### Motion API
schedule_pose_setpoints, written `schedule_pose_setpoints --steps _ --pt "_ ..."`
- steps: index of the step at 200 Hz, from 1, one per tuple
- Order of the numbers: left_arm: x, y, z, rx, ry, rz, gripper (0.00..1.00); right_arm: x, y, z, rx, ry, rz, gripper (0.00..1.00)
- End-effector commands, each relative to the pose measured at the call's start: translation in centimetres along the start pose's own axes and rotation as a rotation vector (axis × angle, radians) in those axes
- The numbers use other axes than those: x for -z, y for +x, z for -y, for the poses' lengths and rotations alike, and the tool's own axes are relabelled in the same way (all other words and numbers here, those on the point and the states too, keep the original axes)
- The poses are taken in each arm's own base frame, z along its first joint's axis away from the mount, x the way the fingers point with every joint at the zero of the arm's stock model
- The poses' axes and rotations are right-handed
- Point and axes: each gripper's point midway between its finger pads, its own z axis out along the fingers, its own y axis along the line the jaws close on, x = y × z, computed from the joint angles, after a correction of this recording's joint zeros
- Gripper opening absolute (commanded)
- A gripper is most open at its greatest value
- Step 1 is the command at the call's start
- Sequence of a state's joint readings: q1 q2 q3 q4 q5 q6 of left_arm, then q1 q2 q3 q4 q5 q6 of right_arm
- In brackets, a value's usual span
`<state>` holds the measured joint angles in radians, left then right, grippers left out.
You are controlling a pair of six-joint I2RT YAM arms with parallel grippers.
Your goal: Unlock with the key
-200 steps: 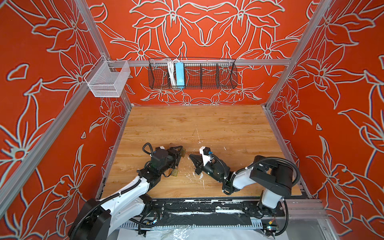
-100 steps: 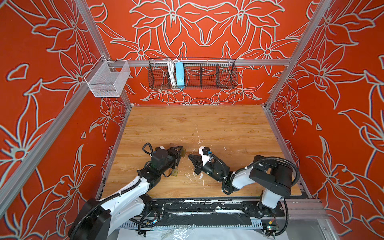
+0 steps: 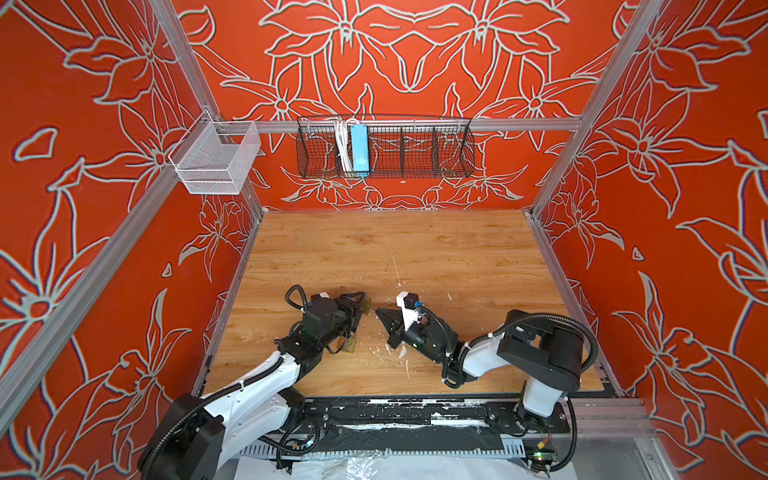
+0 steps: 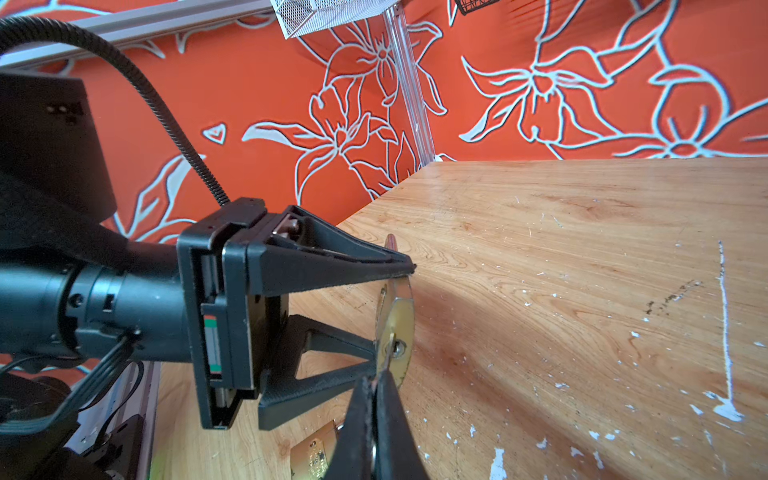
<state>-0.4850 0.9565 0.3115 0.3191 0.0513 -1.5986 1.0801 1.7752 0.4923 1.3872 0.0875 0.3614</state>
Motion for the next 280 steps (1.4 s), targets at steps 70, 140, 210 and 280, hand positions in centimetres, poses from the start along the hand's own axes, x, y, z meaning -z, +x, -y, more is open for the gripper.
schedule_pose_setpoints --steps 70,140,210,280 --pt "0.4 1.2 3.7 -0.003 0.127 -0.054 0.0 -1.4 0.2 -0.6 -0.032 -0.02 0.011 0.0" --pt "0.5 1.4 3.9 -0.004 0.138 -0.068 0.0 -1.8 0.6 -0.4 -0.04 -0.017 0.006 0.0" --pt "0.4 1.6 4.2 -0.002 0.15 -0.077 0.0 -1.6 1.0 0.0 -0.051 -0.003 -0.003 0.0" --pt "0.8 1.3 4.4 0.01 0.166 -0.065 0.0 -1.9 1.9 0.3 -0.084 0.002 -0.022 0.0"
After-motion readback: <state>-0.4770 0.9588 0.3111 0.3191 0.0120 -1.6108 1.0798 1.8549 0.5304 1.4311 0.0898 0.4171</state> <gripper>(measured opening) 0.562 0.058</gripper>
